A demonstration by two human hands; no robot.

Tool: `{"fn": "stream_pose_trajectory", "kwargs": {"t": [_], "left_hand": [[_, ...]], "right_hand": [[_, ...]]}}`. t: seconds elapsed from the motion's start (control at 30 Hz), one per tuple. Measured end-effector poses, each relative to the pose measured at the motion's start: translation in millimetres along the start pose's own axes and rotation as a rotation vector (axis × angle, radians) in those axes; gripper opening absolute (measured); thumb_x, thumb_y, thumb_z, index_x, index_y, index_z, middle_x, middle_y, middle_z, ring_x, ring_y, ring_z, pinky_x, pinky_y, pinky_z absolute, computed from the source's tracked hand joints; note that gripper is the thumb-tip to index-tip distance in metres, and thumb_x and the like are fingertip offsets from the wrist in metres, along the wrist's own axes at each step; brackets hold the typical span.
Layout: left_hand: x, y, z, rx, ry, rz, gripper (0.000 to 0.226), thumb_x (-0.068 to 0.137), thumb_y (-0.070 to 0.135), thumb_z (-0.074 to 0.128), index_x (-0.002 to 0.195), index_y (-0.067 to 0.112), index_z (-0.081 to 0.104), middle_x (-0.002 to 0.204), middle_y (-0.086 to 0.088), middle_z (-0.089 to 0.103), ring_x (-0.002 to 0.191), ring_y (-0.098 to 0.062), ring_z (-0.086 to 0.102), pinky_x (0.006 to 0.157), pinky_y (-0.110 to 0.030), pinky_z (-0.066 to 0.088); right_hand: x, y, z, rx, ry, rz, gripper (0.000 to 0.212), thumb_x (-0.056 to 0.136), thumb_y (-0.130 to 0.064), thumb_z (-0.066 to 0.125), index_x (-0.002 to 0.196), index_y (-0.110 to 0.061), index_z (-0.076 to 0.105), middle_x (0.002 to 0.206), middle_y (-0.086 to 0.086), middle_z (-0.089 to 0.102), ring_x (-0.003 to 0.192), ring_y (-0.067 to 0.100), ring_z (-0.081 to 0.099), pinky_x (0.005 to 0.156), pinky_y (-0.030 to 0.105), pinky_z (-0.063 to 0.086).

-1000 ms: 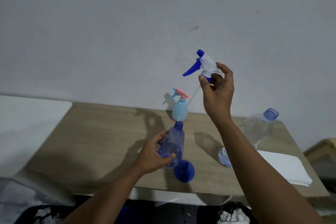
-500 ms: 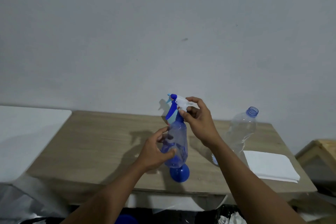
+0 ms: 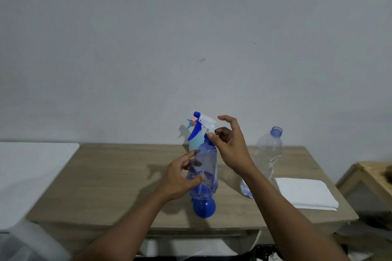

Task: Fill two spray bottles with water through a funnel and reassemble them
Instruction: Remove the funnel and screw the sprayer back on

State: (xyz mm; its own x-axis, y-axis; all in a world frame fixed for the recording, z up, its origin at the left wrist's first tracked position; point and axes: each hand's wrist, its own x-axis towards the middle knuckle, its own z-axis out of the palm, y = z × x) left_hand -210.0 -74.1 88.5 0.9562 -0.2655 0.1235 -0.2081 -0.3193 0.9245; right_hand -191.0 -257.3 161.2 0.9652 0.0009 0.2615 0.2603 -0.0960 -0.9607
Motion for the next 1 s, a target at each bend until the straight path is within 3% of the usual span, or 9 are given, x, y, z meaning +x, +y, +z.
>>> {"fn": "stream_pose_trajectory", "kwargs": {"t": [0.1, 0.23, 0.37, 0.57, 0.77, 0.9, 1.0], "left_hand": [[1, 5, 0, -0.001, -0.016, 0.019, 0.090, 0.070, 0.044, 0.077, 0.149, 0.019, 0.042, 0.118, 0.006, 0.070, 0.109, -0.015, 0.066, 0.097, -0.041, 0.055], [2, 7, -2, -0.005, -0.038, 0.041, 0.081, 0.072, 0.040, 0.076, 0.145, 0.023, 0.046, 0.116, 0.004, 0.071, 0.109, -0.018, 0.067, 0.099, -0.045, 0.054], [4, 11, -4, 0.008, -0.040, 0.068, 0.072, 0.073, 0.039, 0.076, 0.138, 0.034, 0.048, 0.115, 0.002, 0.071, 0.107, -0.024, 0.067, 0.095, -0.042, 0.056], [8, 12, -9, -0.005, -0.001, 0.074, 0.082, 0.070, 0.037, 0.078, 0.144, 0.022, 0.046, 0.116, 0.004, 0.071, 0.110, -0.020, 0.066, 0.096, -0.039, 0.056], [8, 13, -11, 0.012, 0.010, 0.072, 0.088, 0.068, 0.038, 0.077, 0.147, 0.016, 0.045, 0.116, 0.004, 0.070, 0.102, -0.013, 0.066, 0.094, -0.041, 0.057], [8, 12, -11, 0.031, 0.022, 0.072, 0.082, 0.074, 0.025, 0.082, 0.147, 0.019, 0.045, 0.114, 0.005, 0.070, 0.099, -0.013, 0.066, 0.090, -0.043, 0.059], [10, 15, -9, 0.025, 0.044, 0.084, 0.079, 0.075, 0.018, 0.082, 0.146, 0.019, 0.046, 0.114, 0.006, 0.071, 0.103, -0.012, 0.066, 0.089, -0.043, 0.059]], "right_hand": [[-2, -4, -3, -0.011, -0.023, -0.021, 0.043, 0.095, -0.017, 0.067, 0.127, -0.040, 0.048, 0.104, 0.016, 0.068, 0.097, 0.026, 0.072, 0.083, 0.046, 0.062], [-2, -10, -4, -0.010, -0.039, -0.062, 0.025, 0.097, -0.012, 0.063, 0.115, -0.029, 0.060, 0.109, 0.008, 0.068, 0.102, 0.028, 0.067, 0.082, 0.053, 0.060], [-1, -16, -4, -0.019, -0.037, -0.105, 0.019, 0.096, -0.014, 0.065, 0.108, -0.028, 0.068, 0.110, 0.004, 0.071, 0.100, 0.027, 0.068, 0.080, 0.046, 0.062], [4, -16, -9, 0.013, -0.012, -0.099, 0.030, 0.092, -0.008, 0.070, 0.119, -0.019, 0.071, 0.111, 0.007, 0.074, 0.096, 0.017, 0.068, 0.081, 0.031, 0.060], [4, -17, -7, 0.028, -0.033, -0.101, 0.034, 0.088, -0.001, 0.073, 0.116, -0.019, 0.071, 0.103, 0.013, 0.074, 0.084, 0.012, 0.069, 0.077, 0.035, 0.062], [3, -21, -11, 0.034, -0.088, -0.104, 0.033, 0.092, -0.002, 0.067, 0.122, -0.014, 0.069, 0.111, 0.009, 0.074, 0.099, 0.018, 0.072, 0.080, 0.037, 0.063], [3, -23, -9, 0.006, -0.054, -0.132, 0.033, 0.089, -0.004, 0.071, 0.117, -0.022, 0.070, 0.115, 0.004, 0.071, 0.096, 0.011, 0.069, 0.075, 0.035, 0.063]]}}
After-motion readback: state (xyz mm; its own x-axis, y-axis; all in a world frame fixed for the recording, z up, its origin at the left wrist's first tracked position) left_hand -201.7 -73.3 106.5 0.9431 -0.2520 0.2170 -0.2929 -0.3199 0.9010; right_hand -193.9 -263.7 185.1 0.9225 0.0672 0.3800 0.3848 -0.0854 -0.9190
